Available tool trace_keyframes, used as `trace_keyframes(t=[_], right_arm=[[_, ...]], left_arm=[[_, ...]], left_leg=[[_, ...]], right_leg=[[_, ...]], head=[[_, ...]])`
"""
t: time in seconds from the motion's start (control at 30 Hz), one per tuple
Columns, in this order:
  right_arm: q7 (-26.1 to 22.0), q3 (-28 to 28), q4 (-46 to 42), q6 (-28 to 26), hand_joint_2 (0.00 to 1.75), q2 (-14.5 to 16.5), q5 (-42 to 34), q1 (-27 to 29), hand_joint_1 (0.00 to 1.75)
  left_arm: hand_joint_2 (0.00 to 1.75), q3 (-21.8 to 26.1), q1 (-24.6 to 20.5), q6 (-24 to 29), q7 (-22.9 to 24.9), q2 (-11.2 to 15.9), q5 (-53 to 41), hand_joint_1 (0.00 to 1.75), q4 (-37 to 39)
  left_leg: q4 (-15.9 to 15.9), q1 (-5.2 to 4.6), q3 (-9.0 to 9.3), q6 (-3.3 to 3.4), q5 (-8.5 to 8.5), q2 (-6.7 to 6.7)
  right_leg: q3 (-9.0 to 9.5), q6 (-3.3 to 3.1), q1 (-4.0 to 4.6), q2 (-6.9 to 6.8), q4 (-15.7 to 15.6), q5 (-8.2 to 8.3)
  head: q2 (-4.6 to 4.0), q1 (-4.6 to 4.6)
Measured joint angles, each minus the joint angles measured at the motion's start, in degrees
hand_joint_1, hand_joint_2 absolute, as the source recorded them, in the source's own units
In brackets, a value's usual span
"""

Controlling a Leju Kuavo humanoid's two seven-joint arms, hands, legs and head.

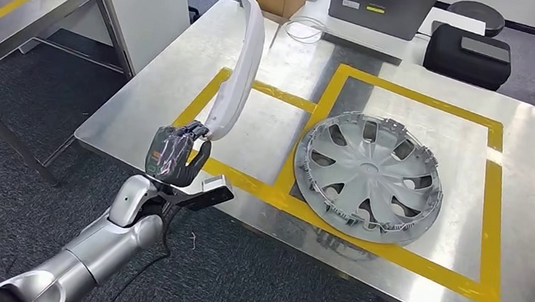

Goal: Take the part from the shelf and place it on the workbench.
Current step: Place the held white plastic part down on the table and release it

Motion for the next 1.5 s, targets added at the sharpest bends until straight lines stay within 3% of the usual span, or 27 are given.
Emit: trace_keyframes(t=[0.03, 0.1, 0.17, 0.27, 0.33, 0.4, 0.43, 0.47, 0.5, 0.57, 0.6, 0.63, 0.77, 0.83, 0.9, 0.93, 0.97, 1.0, 1.07, 1.13, 1.23, 1.3, 1.43, 1.47, 1.5], right_arm=[[0.0, 0.0, -0.2, 0.0, 0.00, -0.2, 0.0, 0.0, 0.00], [-0.1, -0.1, -0.5, -0.1, 0.00, -0.5, -0.1, 0.0, 0.00], [-0.1, -0.2, -0.7, -0.1, 0.00, -0.6, -0.1, 0.1, 0.00], [-0.1, -0.3, -1.0, 0.0, 0.00, -0.6, -0.1, 0.2, 0.00], [-0.2, -0.3, -1.2, -0.1, 0.00, -0.7, -0.1, 0.2, 0.00], [-0.5, -0.3, -1.2, -0.2, 0.00, -0.8, -0.1, 0.2, 0.00], [-0.7, -0.3, -1.3, -0.3, 0.00, -0.9, 0.0, 0.3, 0.00], [-0.8, -0.3, -1.5, -0.4, 0.00, -1.0, 0.2, 0.3, 0.00], [-1.0, -0.3, -1.7, -0.4, 0.00, -1.2, 0.3, 0.3, 0.00], [-1.2, -0.3, -2.4, -0.5, 0.00, -1.6, 0.7, 0.2, 0.00], [-1.2, -0.3, -2.7, -0.5, 0.00, -1.8, 0.9, 0.2, 0.00], [-1.2, -0.3, -3.1, -0.4, 0.00, -2.1, 1.1, 0.2, 0.00], [-0.9, -0.3, -4.7, -0.5, 0.00, -3.1, 1.3, 0.6, 0.00], [-0.7, -0.2, -5.3, -0.7, 0.00, -3.6, 1.2, 0.8, 0.00], [-0.5, -0.2, -5.8, -1.0, 0.00, -3.9, 1.0, 0.9, 0.00], [-0.4, -0.2, -6.0, -1.2, 0.00, -4.1, 0.8, 0.9, 0.00], [-0.3, -0.2, -6.2, -1.3, 0.00, -4.2, 0.6, 1.0, 0.00], [-0.2, -0.2, -6.4, -1.4, 0.00, -4.4, 0.4, 1.1, 0.00], [0.0, -0.2, -6.6, -1.7, 0.00, -4.6, -0.1, 1.2, 0.00], [0.0, -0.2, -7.0, -1.9, 0.00, -4.8, -0.3, 1.3, 0.00], [0.4, -0.2, -7.6, -2.1, 0.00, -5.0, -0.4, 1.6, 0.00], [0.7, 0.0, -8.1, -2.2, 0.00, -5.4, -0.5, 1.8, 0.00], [1.1, 0.4, -8.8, -2.5, 0.00, -6.2, -0.7, 1.9, 0.00], [1.2, 0.6, -9.0, -2.5, 0.00, -6.3, -0.8, 1.9, 0.00], [1.3, 0.7, -9.2, -2.6, 0.00, -6.5, -0.8, 1.9, 0.00]], left_arm=[[1.75, -0.2, -0.6, 0.0, 0.0, -0.2, -0.1, 1.75, 1.2], [1.75, -0.4, -1.6, 0.1, 0.1, -0.5, -0.2, 1.75, 3.0], [1.75, -0.6, -2.3, 0.1, 0.1, -0.7, -0.2, 1.75, 4.2], [1.75, -0.8, -2.7, 0.1, 0.1, -0.8, -0.2, 1.75, 5.4], [1.75, -1.1, -3.1, 0.2, 0.4, -0.8, -0.8, 1.75, 6.0], [1.75, -1.5, -3.4, 0.1, 1.4, -0.8, -2.9, 1.75, 7.2], [1.75, -1.8, -3.6, 0.1, 2.1, -0.8, -4.4, 1.75, 8.1], [1.75, -2.2, -4.0, 0.1, 2.8, -0.8, -6.0, 1.75, 9.4], [1.75, -2.8, -4.7, 0.0, 3.3, -0.8, -7.6, 1.75, 10.8], [1.75, -4.0, -6.5, -0.2, 4.4, -0.8, -10.5, 1.75, 13.7], [1.75, -4.6, -7.5, -0.3, 4.8, -0.9, -11.7, 1.75, 15.2], [1.75, -5.2, -8.3, -0.4, 5.3, -0.9, -12.7, 1.75, 16.6], [1.75, -7.6, -10.0, -1.3, 7.3, -1.0, -15.9, 1.75, 21.4], [1.75, -8.6, -10.9, -2.3, 8.2, -1.2, -17.3, 1.75, 22.9], [1.75, -9.8, -11.7, -3.8, 9.0, -1.5, -18.5, 1.75, 24.5], [1.75, -10.4, -12.0, -5.0, 9.5, -1.6, -19.0, 1.75, 25.4], [1.75, -11.1, -12.4, -6.4, 10.1, -1.8, -19.6, 1.75, 26.3], [1.75, -11.7, -12.8, -7.9, 10.8, -2.0, -20.2, 1.75, 27.2], [1.75, -12.8, -13.7, -10.7, 12.4, -2.4, -21.2, 1.75, 28.5], [1.75, -13.6, -14.9, -12.6, 13.9, -2.6, -21.9, 1.75, 29.4], [1.75, -14.5, -16.2, -14.3, 15.9, -2.7, -22.9, 1.75, 30.5], [1.75, -14.9, -16.5, -14.7, 17.1, -2.5, -23.4, 1.75, 31.0], [1.75, -15.4, -16.6, -14.6, 19.0, -2.0, -23.6, 1.75, 31.9], [1.75, -15.5, -16.6, -14.6, 19.3, -1.9, -23.6, 1.75, 32.0], [1.75, -15.6, -16.6, -14.6, 19.4, -1.8, -23.6, 1.75, 32.2]], left_leg=[[0.1, -0.06, -0.02, -0.07, -0.05, -0.01], [0.5, -0.39, -0.23, -0.38, -0.20, -0.03], [0.7, -0.61, -0.43, -0.72, -0.25, 0.00], [1.9, -0.34, -1.06, -1.44, -1.26, -0.04], [7.3, 0.07, -3.56, -2.24, -4.39, -0.15], [15.2, 0.48, -7.16, -2.87, -7.61, -0.14], [17.4, 0.61, -8.25, -3.01, -8.04, -0.14], [17.4, 0.70, -8.26, -3.02, -7.30, -0.14], [14.9, 0.75, -7.13, -2.88, -5.56, -0.15], [6.8, 0.69, -3.13, -2.28, -1.78, -0.22], [3.6, 0.55, -1.59, -1.97, -0.85, -0.24], [1.8, 0.37, -0.79, -1.74, -0.61, -0.23], [0.2, 0.25, -0.18, -0.77, -0.28, 0.01], [-0.6, 0.46, 0.18, -0.12, 0.35, 0.08], [-0.7, 0.29, 0.02, 0.11, 0.50, 0.05], [-0.6, 0.24, -0.01, 0.10, 0.49, 0.05], [-0.5, 0.23, -0.03, 0.07, 0.45, 0.05], [-0.3, 0.26, -0.05, -0.03, 0.37, 0.01], [0.3, 0.27, -0.25, -0.47, 0.04, -0.10], [1.0, 0.05, -0.73, -1.04, -0.34, -0.15], [1.4, 0.06, -1.16, -1.63, -0.52, -0.15], [3.3, 0.33, -2.02, -2.24, -1.94, -0.16], [16.9, 0.73, -8.20, -3.14, -8.18, -0.16], [18.3, 0.77, -8.86, -3.09, -8.19, -0.16], [17.3, 0.79, -8.42, -2.90, -7.15, -0.16]], right_leg=[[2.19, 0.28, 0.01, -0.12, -4.4, 1.64], [5.55, 0.10, 0.15, -0.35, -11.1, 3.83], [6.19, -0.45, 0.37, -0.40, -12.4, 4.22], [6.24, -1.07, -0.06, -0.29, -12.6, 4.48], [6.30, -1.49, -0.26, -0.26, -12.7, 4.56], [6.25, -1.66, -0.18, -0.25, -12.7, 4.57], [6.24, -1.66, -0.14, -0.21, -12.7, 4.57], [6.25, -1.66, -0.12, -0.13, -12.7, 4.57], [6.30, -1.66, -0.09, -0.04, -12.6, 4.56], [6.35, -1.60, 0.06, 0.11, -12.7, 4.58], [6.27, -1.53, 0.20, 0.14, -12.6, 4.62], [6.12, -1.37, 0.31, 0.14, -12.6, 4.71], [5.40, -0.56, 0.41, 0.06, -12.2, 4.59], [3.21, -0.75, 0.43, -0.07, -7.9, 2.45], [-0.44, -1.07, 0.33, -0.10, -0.3, -0.34], [-1.80, -0.92, 0.25, -0.10, 2.5, -0.97], [-2.19, -0.53, 0.15, -0.11, 3.2, -0.73], [-1.49, 0.03, 0.01, -0.13, 1.6, 0.31], [2.08, 0.93, -0.31, -0.38, -6.0, 3.16], [4.54, 0.71, -0.33, -0.48, -11.1, 4.61], [4.69, -0.25, -0.23, -0.32, -11.6, 4.83], [4.77, -0.71, -0.49, -0.26, -11.7, 4.93], [4.79, -1.41, -0.35, -0.18, -11.7, 4.95], [4.80, -1.47, -0.24, -0.13, -11.7, 4.95], [4.85, -1.47, -0.14, -0.05, -11.7, 4.95]], head=[[0.00, 0.01], [0.00, -0.03], [0.00, -0.06], [0.00, -0.14], [0.00, -0.30], [0.00, -0.37], [0.00, -0.37], [0.00, -0.38], [0.00, -0.39], [0.00, -0.38], [0.00, -0.37], [0.00, -0.35], [0.00, -0.31], [0.00, -0.13], [0.00, 0.04], [0.00, 0.09], [0.00, 0.10], [0.00, 0.11], [0.00, 0.14], [0.00, 0.10], [0.00, 0.03], [0.00, -0.05], [0.00, -0.18], [0.00, -0.19], [0.00, -0.19]])
